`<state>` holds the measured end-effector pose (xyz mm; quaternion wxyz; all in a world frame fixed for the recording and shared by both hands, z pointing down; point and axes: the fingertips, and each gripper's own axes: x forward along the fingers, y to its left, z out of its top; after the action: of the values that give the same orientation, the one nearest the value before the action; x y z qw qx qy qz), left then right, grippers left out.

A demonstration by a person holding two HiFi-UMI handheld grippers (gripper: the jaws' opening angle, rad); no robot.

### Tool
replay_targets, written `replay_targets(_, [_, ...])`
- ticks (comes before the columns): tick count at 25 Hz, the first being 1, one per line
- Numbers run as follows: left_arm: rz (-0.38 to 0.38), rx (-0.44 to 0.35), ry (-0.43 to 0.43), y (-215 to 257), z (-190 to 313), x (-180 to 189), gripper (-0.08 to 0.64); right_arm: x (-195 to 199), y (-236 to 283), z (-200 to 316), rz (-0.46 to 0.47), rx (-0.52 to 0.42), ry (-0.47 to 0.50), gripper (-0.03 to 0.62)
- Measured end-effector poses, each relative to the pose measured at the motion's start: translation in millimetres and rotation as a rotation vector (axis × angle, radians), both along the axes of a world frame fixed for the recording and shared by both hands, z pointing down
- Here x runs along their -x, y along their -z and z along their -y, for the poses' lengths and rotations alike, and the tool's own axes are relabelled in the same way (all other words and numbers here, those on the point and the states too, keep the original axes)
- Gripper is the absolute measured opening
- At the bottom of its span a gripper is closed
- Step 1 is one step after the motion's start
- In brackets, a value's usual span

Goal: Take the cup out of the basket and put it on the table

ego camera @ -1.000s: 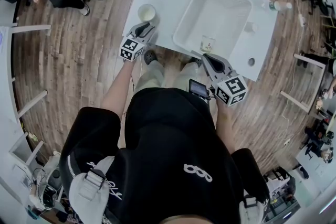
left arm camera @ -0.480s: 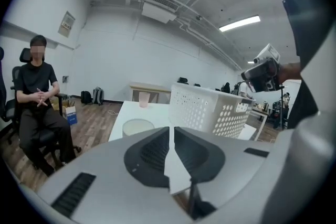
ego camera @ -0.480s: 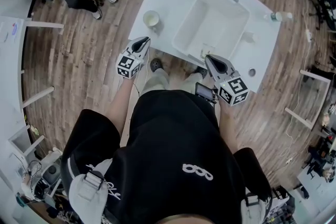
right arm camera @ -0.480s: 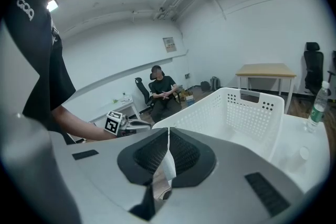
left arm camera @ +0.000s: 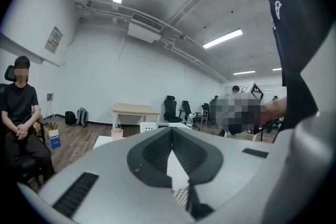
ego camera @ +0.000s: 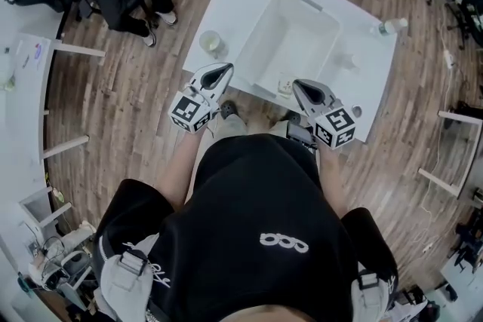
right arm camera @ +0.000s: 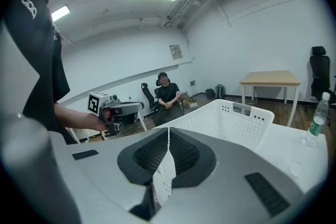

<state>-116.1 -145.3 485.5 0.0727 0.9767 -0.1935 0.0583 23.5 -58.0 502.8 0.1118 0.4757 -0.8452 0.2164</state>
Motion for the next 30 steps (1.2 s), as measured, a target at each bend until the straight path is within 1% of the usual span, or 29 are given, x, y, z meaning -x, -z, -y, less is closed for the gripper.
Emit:
replay_targets(4, [-0.012, -0.008, -0.045, 24, -18, -38, 0.008, -22, 4, -8, 0.01, -0.014, -0.009, 0.031])
replay_targets(7, [-0.003, -0.01, -0.077, 28, -29, -59, 0.008, -37, 5, -16, 0.012, -0.018, -0.021, 0.031])
replay_targets(10, [0.018, -0.009, -0.102, 27, -38, -71, 0.008, -49, 5, -24, 0.015, -0.019, -0.039, 0.031])
replay_targets(14, [0.033, -0.014, -0.125, 26, -42, -81, 0.008, -58, 5, -29, 0.017, -0.023, -0.067, 0.031])
replay_targets(18, [0.039, -0.027, -0.131, 27, -41, -87, 0.008, -67, 4, -32, 0.018, -0.025, -0.083, 0.031])
replay_targets(27, [0.054, -0.033, -0.139, 21, -41, -94, 0.008, -72, 1, -39, 0.011, -0.021, -0.109, 0.031])
replay_targets(30, [0.052, -0.023, -0.173, 20, -44, -99, 0.007, -74, 1, -40, 0.01, -0.022, -0.118, 0.031])
